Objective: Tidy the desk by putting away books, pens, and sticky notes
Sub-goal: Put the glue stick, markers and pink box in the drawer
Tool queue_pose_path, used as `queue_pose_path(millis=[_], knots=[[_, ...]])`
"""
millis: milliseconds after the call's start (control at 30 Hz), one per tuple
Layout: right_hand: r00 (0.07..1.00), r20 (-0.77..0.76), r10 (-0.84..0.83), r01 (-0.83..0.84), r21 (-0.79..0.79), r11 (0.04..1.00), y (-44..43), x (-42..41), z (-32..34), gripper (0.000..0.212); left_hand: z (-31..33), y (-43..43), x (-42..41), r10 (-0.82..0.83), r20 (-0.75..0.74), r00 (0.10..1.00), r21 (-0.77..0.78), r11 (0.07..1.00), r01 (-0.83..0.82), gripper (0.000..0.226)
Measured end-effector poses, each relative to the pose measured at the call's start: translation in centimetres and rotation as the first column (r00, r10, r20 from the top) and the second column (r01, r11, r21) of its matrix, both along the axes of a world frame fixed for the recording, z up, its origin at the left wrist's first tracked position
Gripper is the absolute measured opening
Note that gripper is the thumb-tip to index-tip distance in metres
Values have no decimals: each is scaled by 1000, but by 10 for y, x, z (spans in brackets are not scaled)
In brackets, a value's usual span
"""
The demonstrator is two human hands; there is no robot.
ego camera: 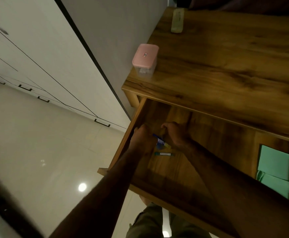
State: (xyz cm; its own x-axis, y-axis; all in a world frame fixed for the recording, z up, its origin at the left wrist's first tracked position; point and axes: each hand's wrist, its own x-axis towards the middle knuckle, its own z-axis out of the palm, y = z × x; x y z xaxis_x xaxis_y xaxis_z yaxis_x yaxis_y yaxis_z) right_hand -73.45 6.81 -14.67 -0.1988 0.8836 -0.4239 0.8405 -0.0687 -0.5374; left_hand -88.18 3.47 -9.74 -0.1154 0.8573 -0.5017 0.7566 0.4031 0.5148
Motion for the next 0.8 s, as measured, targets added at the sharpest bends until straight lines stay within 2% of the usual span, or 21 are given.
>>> queue_pose_path(millis=[133,267,300,367,433,500,567,600,667,800], knots=[[999,-44,-33,29,-85,996,9,9,11,40,17,4,12,47,-17,999,81,996,-46,35],[998,-66,-9,2,-102,995,16,18,22,44,41,24,17,131,147,980,118,982,-149,36],[997,-77,-13,4,-111,994,17,20,25,45,49,32,18,109,171,979,161,977,-137,38],[988,-149,-40,29,-74,997,20,22,33,44,67,53,20,39,118,992,248,967,-67,43],[959,-279,-48,59,32,998,26,21,42,39,84,78,21,9,35,999,358,933,-21,39],[923,-384,-28,68,91,993,37,16,55,38,95,100,19,32,-12,999,442,897,-23,40],[902,-421,-97,169,137,976,59,11,73,37,104,127,16,60,-35,998,491,870,-35,48],[887,-438,-149,241,160,957,71,9,84,33,109,136,13,69,-45,997,504,863,-37,49],[797,-535,-280,394,110,912,93,1,109,30,112,153,1,83,-62,995,545,838,-36,46],[792,-540,-284,404,116,907,125,-17,136,49,106,180,-23,52,-56,997,506,862,-17,41]])
